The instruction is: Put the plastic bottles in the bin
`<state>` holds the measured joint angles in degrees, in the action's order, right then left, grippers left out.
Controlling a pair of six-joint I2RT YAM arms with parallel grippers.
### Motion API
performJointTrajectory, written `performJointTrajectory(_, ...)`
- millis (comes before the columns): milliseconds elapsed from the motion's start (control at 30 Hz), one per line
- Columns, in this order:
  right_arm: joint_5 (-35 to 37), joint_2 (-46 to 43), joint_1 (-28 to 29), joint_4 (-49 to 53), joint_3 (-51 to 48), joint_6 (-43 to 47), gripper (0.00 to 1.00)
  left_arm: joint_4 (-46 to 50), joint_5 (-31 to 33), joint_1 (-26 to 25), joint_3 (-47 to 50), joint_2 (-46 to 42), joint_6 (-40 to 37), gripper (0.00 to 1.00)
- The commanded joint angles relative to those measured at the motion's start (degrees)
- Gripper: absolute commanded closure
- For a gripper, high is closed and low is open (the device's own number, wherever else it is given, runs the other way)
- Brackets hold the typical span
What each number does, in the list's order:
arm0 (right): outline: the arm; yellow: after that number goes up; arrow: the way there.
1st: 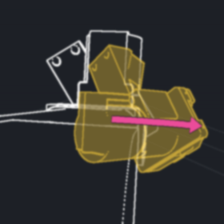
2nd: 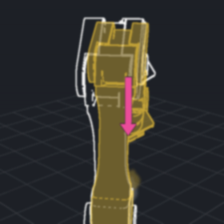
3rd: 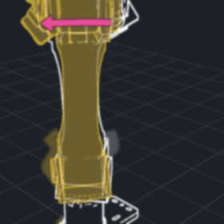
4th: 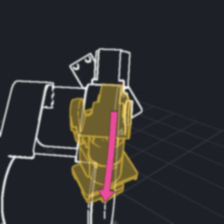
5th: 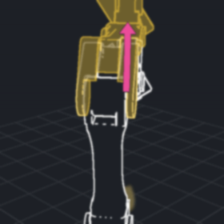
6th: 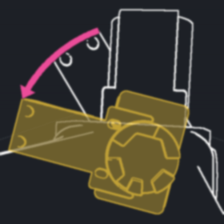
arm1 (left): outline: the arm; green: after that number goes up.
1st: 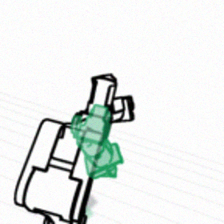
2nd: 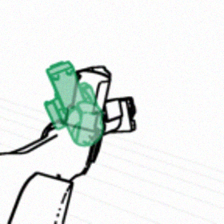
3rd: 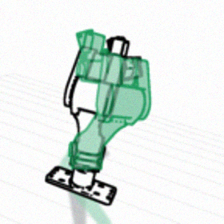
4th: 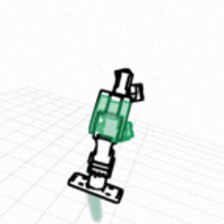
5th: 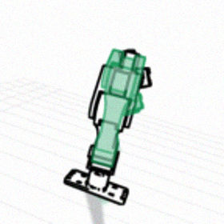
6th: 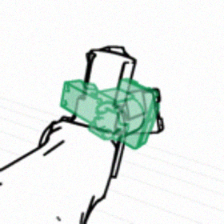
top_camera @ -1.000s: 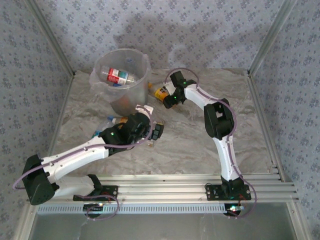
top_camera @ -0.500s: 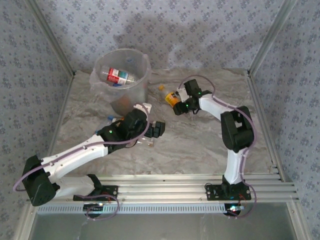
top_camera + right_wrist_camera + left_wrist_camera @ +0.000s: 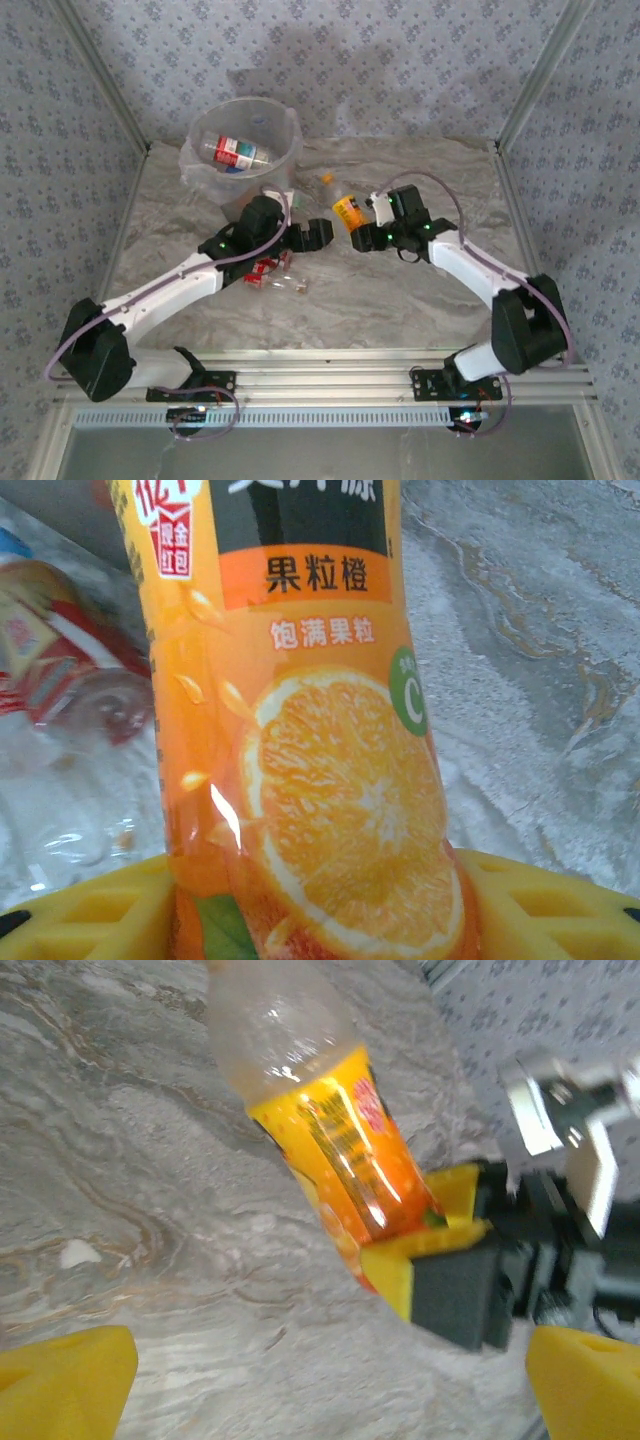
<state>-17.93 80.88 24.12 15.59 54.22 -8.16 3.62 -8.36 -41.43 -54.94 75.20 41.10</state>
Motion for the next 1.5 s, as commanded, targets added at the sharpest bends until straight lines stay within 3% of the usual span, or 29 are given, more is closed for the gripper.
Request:
performJointTrajectory(0, -5.0, -5.0, 0.2, -0.8, -2.2, -3.2, 0.39, -7.2, -8.4, 1.9, -4.0, 2.4, 6.2, 0.02)
performJointTrajectory(133, -9.4, -8.8, 0.9, 0.1, -3.6, -4.5, 0.39, -10.0, -10.8, 2.6, -6.0, 5.5, 9.0, 0.02)
performJointTrajectory(467, -12.6, -12.7, 3.5, -0.6, -4.1, -7.3, 0.38, -16.1, -13.5, 3.4, -7.1, 10.1, 13.8, 0.1)
performJointTrajectory(800, -11.0, -11.8, 4.9, -0.1, -4.0, -7.4, 0.35, -17.1, -13.9, 3.4, -6.8, 9.3, 15.0, 0.32)
performJointTrajectory(1033, -9.5, -12.2, 6.2, 0.6, -2.7, -7.7, 0.24, -16.4, -14.4, 4.5, -7.4, 7.8, 14.3, 0.46)
performJointTrajectory(1233, -7.4, -17.3, 6.6, 0.8, -1.5, -8.9, 0.06, -11.1, -15.9, 7.3, -12.0, 6.4, 11.6, 0.47)
performJointTrajectory(1467, -5.8, -24.7, 6.6, 1.6, 0.3, -10.3, 0.0, -1.7, -18.4, 12.9, -24.3, 6.6, 7.2, 0.47)
